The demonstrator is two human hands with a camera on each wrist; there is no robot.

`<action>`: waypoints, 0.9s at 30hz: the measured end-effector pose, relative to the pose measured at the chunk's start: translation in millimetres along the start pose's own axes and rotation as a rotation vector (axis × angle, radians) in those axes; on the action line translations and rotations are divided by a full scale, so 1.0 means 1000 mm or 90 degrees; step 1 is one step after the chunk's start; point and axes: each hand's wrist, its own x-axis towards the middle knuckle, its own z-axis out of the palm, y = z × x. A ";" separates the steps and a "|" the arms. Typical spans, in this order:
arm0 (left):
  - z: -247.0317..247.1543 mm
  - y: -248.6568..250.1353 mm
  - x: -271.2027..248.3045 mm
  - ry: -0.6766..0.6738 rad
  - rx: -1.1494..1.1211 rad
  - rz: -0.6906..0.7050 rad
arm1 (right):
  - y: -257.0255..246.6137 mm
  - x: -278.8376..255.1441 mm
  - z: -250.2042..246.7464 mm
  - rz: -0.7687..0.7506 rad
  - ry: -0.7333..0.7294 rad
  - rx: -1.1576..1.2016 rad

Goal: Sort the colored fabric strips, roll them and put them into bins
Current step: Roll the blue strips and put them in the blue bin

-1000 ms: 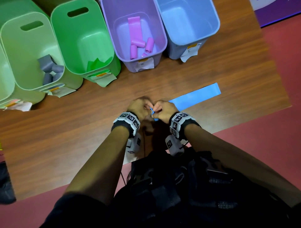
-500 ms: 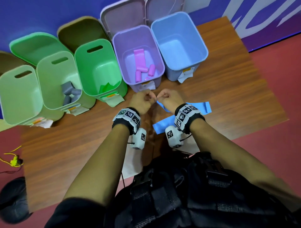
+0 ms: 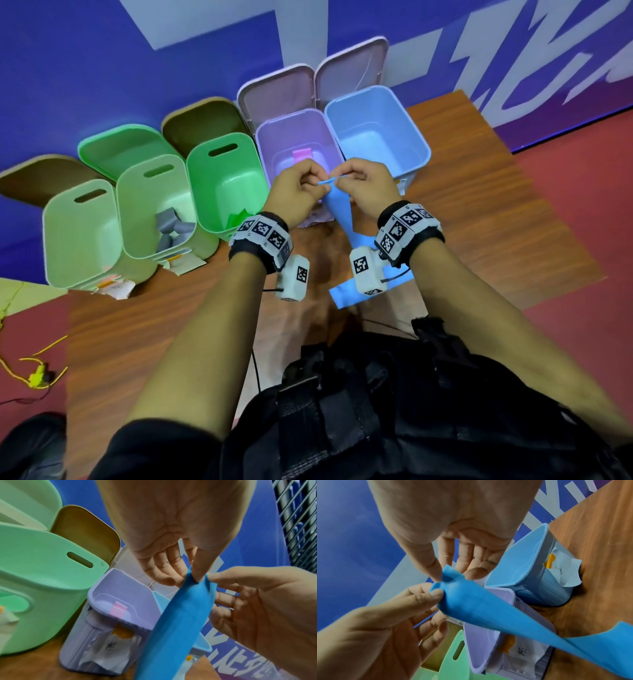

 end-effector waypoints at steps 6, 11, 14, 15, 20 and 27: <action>-0.011 0.010 0.002 0.005 -0.049 0.051 | -0.015 -0.007 -0.007 -0.034 0.007 0.052; -0.014 0.018 -0.001 0.007 -0.088 0.050 | -0.023 -0.010 -0.009 -0.068 0.015 0.058; -0.016 0.022 -0.004 0.005 -0.108 0.054 | -0.027 -0.012 -0.008 -0.076 0.007 0.067; -0.017 0.022 -0.005 0.004 -0.108 0.056 | -0.029 -0.013 -0.008 -0.076 0.006 0.070; -0.018 0.024 -0.007 0.004 -0.106 0.056 | -0.033 -0.017 -0.008 -0.058 0.012 0.088; -0.014 0.026 -0.008 0.019 -0.095 0.037 | -0.033 -0.022 -0.008 -0.025 -0.006 0.098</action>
